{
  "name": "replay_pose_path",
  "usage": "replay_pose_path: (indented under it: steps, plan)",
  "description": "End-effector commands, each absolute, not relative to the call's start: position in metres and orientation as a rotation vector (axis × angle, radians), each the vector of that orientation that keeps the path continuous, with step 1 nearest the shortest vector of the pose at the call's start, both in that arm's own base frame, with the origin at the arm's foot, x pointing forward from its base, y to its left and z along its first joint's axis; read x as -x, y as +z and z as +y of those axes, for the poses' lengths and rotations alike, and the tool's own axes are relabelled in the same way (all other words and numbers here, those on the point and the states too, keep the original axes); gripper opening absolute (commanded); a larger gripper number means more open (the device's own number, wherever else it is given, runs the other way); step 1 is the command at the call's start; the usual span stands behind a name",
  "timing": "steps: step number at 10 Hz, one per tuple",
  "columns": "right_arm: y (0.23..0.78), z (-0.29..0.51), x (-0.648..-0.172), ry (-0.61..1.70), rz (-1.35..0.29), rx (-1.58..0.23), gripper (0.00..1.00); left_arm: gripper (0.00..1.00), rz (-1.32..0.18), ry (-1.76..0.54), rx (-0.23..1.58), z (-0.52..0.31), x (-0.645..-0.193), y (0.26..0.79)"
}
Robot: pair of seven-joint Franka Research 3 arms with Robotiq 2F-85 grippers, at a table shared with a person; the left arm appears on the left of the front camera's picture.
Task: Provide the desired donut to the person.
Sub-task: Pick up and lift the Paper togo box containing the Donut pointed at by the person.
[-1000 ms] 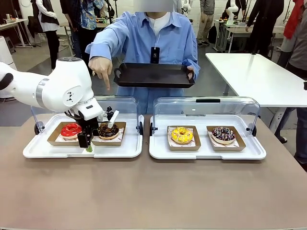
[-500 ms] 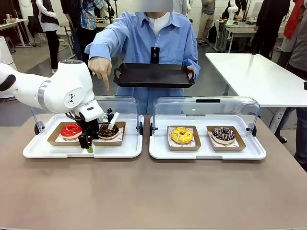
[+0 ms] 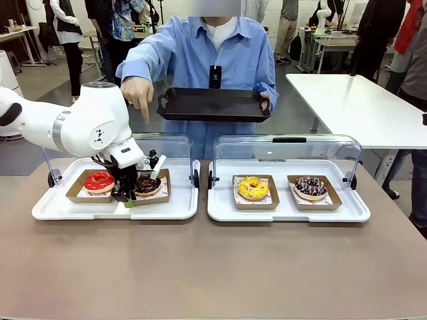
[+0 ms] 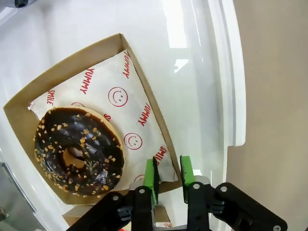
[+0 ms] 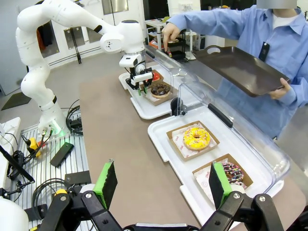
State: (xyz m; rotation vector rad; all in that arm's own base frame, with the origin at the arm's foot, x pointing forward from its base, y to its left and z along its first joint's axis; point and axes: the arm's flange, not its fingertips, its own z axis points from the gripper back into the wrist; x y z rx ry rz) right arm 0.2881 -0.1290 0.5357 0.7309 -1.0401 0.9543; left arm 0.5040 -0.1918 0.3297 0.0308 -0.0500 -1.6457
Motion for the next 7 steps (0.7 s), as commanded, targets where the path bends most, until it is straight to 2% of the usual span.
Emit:
replay_pose_path:
  steps: [1, 7]
  plan:
    - [0.538, -0.129, -0.291, 0.960, -1.070, -0.741, 1.00, 0.00, -0.053, -1.643, -0.060, -0.192, -0.506, 0.329]
    - [0.538, -0.129, -0.291, 0.960, -1.070, -0.741, 1.00, 0.00, -0.059, -1.650, -0.081, -0.188, -0.498, 0.349]
